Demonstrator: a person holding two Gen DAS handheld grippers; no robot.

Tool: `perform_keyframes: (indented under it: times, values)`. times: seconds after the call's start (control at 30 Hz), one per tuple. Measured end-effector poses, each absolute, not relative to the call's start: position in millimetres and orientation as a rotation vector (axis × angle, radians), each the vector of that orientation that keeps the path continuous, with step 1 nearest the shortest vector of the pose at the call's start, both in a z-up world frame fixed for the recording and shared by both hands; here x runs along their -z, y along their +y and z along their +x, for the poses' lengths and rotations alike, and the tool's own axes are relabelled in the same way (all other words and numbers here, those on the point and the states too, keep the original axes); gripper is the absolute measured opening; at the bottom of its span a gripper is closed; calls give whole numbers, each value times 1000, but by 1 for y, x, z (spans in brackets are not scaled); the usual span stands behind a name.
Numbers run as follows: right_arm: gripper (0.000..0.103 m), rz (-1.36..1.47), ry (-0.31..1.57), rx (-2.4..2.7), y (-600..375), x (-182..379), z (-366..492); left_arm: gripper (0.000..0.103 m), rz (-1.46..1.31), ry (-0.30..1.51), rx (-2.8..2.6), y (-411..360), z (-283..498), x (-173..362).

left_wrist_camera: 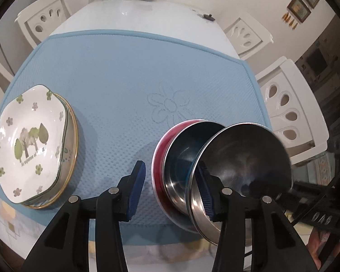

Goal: Organize plates and bowls
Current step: 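Carry the blue bowl over the magenta bowl and lower it inside, then open the left tool and release the blue bowl on the bowl stack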

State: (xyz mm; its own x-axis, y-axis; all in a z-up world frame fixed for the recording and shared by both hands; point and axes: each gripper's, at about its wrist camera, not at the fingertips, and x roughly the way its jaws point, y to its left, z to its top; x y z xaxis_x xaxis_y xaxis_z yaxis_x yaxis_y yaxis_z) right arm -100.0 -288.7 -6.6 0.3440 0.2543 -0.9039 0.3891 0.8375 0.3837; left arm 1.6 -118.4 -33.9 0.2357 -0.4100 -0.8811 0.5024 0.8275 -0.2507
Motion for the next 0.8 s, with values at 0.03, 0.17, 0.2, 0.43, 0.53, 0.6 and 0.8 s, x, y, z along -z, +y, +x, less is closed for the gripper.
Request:
perform_keyframes:
  times: [0.03,0.17,0.2,0.43,0.53,0.6,0.8]
  values:
    - [28,605,1205,95,-290,1,-100,44,88,1170,622,-116,2,32]
    - [33,626,1175,66,-298,-3,-98,44,75,1156,606,-110,5,26]
    - [33,637,1174,56,-298,-2,-99,44,73,1156,604,-108,5,25]
    - [33,640,1216,52,-297,9,-107,44,61,1196,605,-105,1,35]
    - [33,714,1216,72,-311,21,-108,44,62,1200,611,-107,-1,38]
    - [33,738,1214,72,-319,25,-109,44,65,1204,609,-109,-1,40]
    - [33,732,1195,42,-320,17,-111,44,48,1198,606,-109,1,39]
